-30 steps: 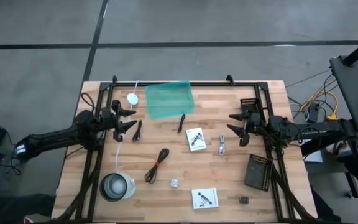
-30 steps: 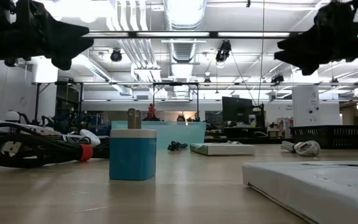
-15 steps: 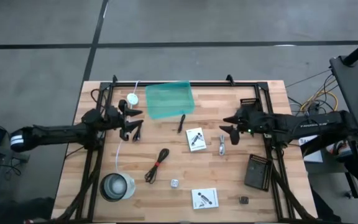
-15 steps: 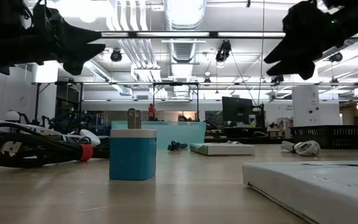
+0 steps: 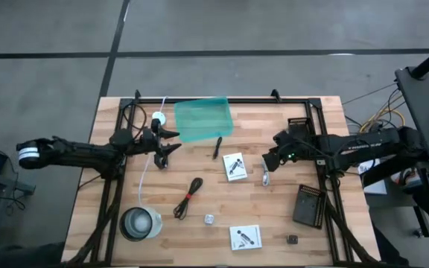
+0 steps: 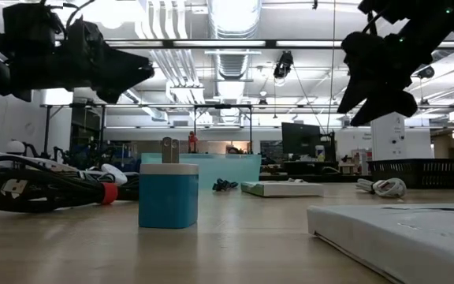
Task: Pick and place items into bin
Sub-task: Put the white charger cable into the blue bin
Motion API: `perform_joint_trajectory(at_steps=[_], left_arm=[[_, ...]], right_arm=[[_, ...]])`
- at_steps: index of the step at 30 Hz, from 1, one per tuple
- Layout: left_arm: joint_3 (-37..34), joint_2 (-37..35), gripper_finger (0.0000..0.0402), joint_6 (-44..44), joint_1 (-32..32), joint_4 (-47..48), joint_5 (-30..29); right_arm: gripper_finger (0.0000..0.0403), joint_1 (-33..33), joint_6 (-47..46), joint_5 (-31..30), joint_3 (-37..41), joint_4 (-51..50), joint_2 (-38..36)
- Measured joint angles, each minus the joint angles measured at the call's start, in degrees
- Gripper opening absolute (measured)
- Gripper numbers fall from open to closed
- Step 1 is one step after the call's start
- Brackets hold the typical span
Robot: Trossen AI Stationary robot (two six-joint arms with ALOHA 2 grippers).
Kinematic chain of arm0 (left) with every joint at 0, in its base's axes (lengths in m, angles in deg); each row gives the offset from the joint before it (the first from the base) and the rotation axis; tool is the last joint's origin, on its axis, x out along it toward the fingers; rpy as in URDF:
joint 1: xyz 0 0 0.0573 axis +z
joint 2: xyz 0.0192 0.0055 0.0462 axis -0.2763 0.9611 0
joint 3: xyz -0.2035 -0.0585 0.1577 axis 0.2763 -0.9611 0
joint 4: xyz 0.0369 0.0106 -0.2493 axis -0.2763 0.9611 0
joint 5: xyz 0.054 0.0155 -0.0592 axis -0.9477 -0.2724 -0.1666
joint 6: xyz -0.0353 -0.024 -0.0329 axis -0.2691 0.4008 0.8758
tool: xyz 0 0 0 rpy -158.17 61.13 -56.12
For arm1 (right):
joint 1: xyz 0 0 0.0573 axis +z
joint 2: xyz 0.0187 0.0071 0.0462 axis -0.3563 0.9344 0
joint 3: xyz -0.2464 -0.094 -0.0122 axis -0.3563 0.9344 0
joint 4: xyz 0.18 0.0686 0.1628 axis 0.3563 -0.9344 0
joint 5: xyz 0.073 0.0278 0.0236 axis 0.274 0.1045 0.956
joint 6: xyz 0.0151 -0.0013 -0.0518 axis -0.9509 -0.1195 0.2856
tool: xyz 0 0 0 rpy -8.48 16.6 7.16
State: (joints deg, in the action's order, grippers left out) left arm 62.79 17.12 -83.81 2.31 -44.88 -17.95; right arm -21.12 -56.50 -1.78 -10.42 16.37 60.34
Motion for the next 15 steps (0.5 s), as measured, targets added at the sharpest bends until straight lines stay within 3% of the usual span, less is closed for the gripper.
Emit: perform_joint_trajectory(at_steps=[5, 15], left_arm=[[0.0, 3.7, 0.0198, -0.7, 0.0, -6.8, 0.0], [0.2, 7.4, 0.0198, -3.6, 0.0, -9.8, 0.0]], right_arm=[[0.0209, 0.2, -6.6, 3.7, -0.4, -0.3, 4.0], [0.0209, 1.9, -15.8, 7.6, -0.6, -0.3, 11.9]])
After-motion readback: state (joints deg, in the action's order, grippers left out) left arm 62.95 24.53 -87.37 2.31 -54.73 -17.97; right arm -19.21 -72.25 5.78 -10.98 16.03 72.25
